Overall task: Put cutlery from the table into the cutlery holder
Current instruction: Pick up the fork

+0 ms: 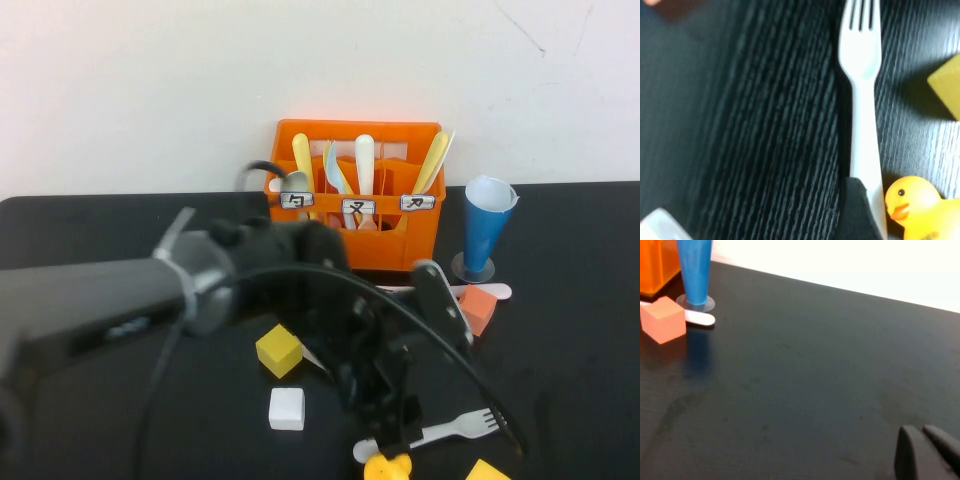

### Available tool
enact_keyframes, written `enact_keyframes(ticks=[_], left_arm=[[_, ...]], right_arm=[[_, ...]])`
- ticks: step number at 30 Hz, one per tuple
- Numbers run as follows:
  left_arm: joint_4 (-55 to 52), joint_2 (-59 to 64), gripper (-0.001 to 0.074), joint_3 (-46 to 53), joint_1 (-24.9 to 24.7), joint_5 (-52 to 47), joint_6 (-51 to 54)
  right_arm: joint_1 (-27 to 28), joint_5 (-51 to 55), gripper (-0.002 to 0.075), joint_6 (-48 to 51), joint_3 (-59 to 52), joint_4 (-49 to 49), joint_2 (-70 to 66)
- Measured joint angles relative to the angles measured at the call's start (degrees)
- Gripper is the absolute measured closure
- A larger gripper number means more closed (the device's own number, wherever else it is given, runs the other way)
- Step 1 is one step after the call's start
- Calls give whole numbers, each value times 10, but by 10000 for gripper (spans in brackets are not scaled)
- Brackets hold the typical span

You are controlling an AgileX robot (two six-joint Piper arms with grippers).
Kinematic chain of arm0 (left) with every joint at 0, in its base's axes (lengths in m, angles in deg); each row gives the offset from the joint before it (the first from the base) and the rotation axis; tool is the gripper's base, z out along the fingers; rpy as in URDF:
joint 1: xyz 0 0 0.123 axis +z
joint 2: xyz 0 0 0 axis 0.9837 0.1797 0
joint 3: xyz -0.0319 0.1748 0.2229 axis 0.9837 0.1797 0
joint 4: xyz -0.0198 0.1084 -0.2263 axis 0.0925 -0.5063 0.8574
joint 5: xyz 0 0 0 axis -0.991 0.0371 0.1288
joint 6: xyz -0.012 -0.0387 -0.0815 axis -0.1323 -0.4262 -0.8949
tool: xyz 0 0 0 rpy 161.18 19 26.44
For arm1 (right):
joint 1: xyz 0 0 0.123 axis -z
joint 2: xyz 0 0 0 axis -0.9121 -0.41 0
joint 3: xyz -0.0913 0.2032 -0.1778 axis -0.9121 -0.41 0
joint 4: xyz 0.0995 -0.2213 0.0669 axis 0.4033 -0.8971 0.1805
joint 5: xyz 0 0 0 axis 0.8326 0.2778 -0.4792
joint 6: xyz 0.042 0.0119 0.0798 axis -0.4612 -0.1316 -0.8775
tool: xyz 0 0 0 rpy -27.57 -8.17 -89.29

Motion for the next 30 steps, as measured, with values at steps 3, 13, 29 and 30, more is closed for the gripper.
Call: enact_keyframes(ticks=[3,13,29,30], left_arm=[[-36,33,336,-17,-19,-7,-16],[-70,102,335,-64,-37,22,-61],[-95,121,625,-79,-55,49,-102],[-95,121,627,-79,-56,49,-102]], right_arm=[[0,0,729,0,0,0,0],[0,0,729,-1,0,0,0],[0,0,729,-5,0,0,0],[0,0,729,-6,0,0,0]])
